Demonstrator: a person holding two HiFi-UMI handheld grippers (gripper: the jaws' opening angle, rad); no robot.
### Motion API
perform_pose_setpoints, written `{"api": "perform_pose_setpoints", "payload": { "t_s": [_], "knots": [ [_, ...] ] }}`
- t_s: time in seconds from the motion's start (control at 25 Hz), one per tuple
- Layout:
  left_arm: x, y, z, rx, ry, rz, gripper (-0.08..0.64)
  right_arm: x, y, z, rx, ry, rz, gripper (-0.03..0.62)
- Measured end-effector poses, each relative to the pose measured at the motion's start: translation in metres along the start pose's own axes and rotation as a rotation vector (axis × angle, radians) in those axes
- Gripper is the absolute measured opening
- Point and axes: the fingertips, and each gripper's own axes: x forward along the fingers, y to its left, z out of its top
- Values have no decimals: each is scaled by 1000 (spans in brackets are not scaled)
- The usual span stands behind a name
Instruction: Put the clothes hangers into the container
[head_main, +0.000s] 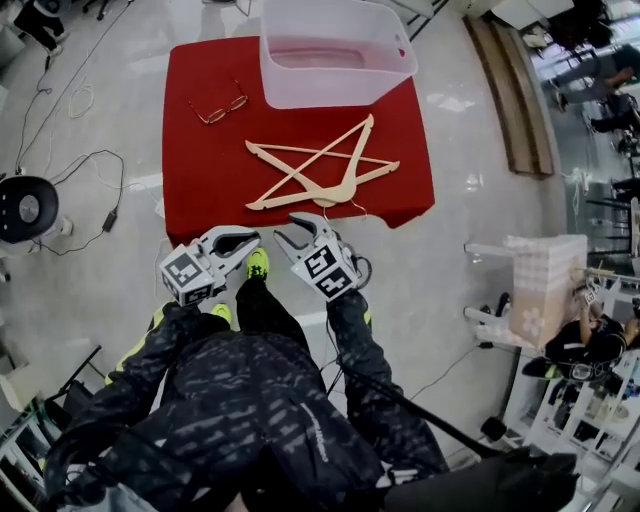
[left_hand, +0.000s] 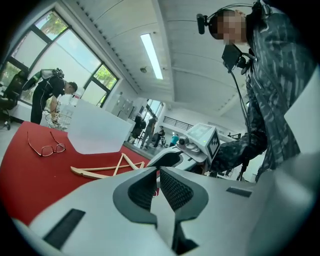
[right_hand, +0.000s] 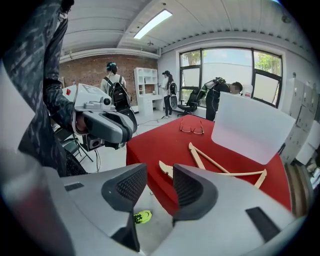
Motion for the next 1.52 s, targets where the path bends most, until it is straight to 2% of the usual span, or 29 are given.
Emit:
{"api": "perform_pose_setpoints", "payload": {
  "t_s": [0.36,0.64,0.96,1.24,1.52],
  "knots": [
    [26,36,-21,-43,-3,42,13,45,-41,-35,-57,86,93,184],
    [36,66,-37,-78,-3,73,14,78,-61,-60,-146,173,147,219],
    [37,89,-46,-104,-2,104,13,106,-74,-85,-332,307,225,229],
    [40,101,-43,-111,0,117,13,114,-84,-93,-355,351,263,229],
    [41,97,-40,-115,9,123,13,113,-82,-94,-339,354,279,219]
  ]
}}
